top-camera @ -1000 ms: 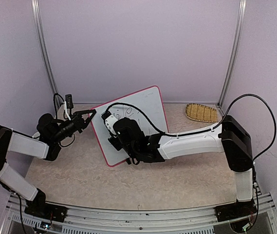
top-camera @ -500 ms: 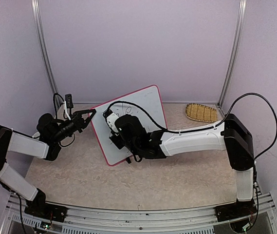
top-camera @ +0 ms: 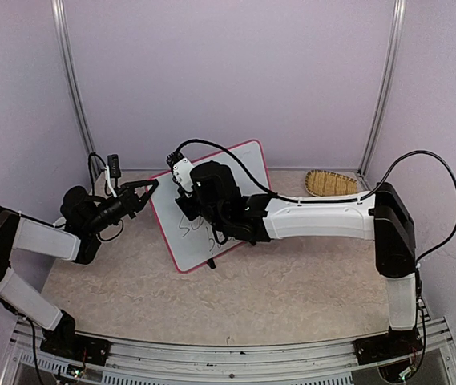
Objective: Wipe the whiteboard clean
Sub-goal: Erase the whiteboard at the center of the board.
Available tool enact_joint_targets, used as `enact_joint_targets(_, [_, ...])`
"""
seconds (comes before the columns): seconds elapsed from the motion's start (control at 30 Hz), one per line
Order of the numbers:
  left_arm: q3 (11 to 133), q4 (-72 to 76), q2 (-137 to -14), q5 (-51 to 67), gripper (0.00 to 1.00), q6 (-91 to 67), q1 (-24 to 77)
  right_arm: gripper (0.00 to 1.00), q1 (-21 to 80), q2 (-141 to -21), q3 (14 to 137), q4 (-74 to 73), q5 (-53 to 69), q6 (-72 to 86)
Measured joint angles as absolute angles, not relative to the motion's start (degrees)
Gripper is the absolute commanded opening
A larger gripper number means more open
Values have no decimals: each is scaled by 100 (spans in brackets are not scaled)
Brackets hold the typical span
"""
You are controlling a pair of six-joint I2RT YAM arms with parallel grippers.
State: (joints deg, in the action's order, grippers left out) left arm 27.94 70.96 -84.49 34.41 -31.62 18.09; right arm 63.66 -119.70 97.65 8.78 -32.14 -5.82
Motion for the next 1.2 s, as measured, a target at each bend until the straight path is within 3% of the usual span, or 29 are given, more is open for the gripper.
enact_joint_targets(0.87, [2803,7050,-8451,3402,0,-3162,1809,20,6361,-11625,8128,1326,-2886,250])
enact_joint_targets(1.2, [2810,7052,-8451,3400,0,-3162,1809,20,6361,-11614,8226,1125,-2886,220])
